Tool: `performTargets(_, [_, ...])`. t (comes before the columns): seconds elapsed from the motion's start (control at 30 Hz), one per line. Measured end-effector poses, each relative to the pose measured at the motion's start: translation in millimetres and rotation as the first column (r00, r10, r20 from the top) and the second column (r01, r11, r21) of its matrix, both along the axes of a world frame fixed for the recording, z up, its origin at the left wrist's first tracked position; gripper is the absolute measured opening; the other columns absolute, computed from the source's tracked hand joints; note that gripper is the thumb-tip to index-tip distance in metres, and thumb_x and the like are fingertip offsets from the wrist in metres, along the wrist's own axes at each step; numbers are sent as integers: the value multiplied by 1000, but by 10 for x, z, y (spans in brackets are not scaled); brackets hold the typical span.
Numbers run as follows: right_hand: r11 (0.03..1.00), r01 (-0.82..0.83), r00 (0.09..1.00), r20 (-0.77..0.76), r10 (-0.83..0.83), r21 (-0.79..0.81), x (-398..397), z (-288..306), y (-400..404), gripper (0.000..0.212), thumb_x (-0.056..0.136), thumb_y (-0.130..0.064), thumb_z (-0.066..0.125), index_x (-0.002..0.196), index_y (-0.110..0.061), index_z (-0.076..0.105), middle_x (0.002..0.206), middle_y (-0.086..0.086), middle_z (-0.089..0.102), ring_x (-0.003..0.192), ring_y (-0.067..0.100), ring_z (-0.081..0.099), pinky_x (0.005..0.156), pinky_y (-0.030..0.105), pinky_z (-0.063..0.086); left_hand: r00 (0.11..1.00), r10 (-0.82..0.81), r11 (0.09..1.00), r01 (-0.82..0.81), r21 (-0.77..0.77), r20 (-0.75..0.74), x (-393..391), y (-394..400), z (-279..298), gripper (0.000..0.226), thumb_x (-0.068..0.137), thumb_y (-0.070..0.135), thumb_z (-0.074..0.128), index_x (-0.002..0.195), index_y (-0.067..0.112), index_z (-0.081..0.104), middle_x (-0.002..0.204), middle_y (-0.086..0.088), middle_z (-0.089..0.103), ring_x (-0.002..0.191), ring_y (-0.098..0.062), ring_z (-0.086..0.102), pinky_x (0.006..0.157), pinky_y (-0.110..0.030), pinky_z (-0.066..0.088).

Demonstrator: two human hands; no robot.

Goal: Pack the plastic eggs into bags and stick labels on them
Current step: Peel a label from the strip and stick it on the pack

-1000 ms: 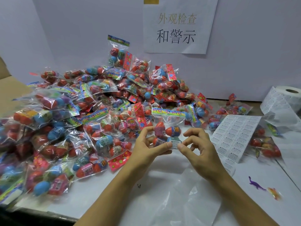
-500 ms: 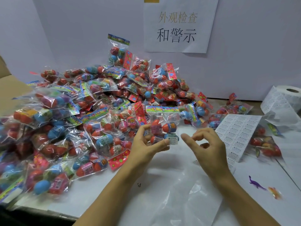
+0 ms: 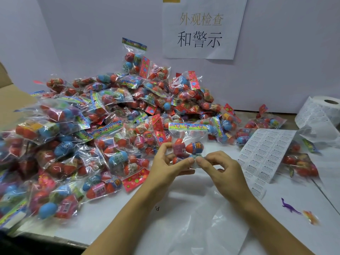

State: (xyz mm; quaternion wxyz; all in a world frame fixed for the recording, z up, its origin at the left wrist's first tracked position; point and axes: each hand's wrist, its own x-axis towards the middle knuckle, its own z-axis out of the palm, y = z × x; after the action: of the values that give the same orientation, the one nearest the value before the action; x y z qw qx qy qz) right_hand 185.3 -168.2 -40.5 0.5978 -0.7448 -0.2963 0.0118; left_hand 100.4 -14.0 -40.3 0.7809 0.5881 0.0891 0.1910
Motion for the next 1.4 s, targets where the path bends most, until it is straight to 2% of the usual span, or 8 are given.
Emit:
performTargets(0.17, [1000,-29,999,-42,28,-10,37,-20,-9,16,89,-29,74,75,-21,74,84,-13,66,82,8,63,66,22,49,1000,-4,1000,3,-15,-4,-7,17,15,58,73,14,86,121,11,53,100,-14,77,92,-34,76,76,-37,62])
performTargets(0.37, [999,-44,995,-86,44,4,47,-15,-18,23,95,-20,67,73,-20,74,85,-11,66,72,3,59,61,15,43,1000,6,1000,-6,-24,-1,0,18,2,53,75,11,84,119,11,53,103,-19,76,94,-37,75,76,-37,62])
performTargets(0.57, [999,-37,999,-36,37,-5,7,12,-14,14,89,-23,74,75,-22,74,87,-10,66,82,8,64,65,17,48,1000,-3,1000,3,-23,-1,2,20,-1,57,75,14,86,121,11,52,104,-19,76,92,-35,76,76,-36,62])
performTargets(0.73, [998,-58,989,-136,62,34,26,35,-18,27,95,-9,66,71,-20,74,92,-4,67,78,7,60,62,16,42,1000,7,999,-7,-50,-1,24,34,-27,51,75,13,83,117,14,54,100,-18,77,90,-35,76,76,-37,62])
performTargets(0.97, [998,-65,995,-71,64,-13,10,47,-37,4,89,-19,75,86,-17,77,98,-9,66,85,7,63,66,20,49,998,-51,997,52,-64,21,19,50,-28,74,65,15,93,128,12,53,113,-21,74,104,-40,73,85,-38,61])
performTargets(1.13, [999,-51,997,-65,52,11,17,49,-31,15,88,-14,75,78,-25,75,91,-13,66,79,1,62,64,18,47,999,-46,996,47,-76,10,13,50,-13,68,69,9,90,126,11,53,111,-20,75,101,-41,74,82,-35,61])
performTargets(1.23, [998,-57,996,-62,58,7,19,51,-30,20,90,-11,72,79,-27,74,95,-9,66,81,-3,61,66,15,47,999,-41,997,41,-71,7,9,42,-6,67,68,10,90,125,8,53,110,-22,75,99,-41,74,80,-35,61])
performTargets(1.4, [998,-65,997,-34,65,7,7,63,-41,15,88,-15,74,81,-28,74,96,-10,66,82,2,62,66,18,50,998,-58,997,58,-50,-5,3,46,-6,74,66,15,92,128,12,51,112,-20,75,103,-40,73,83,-36,61])
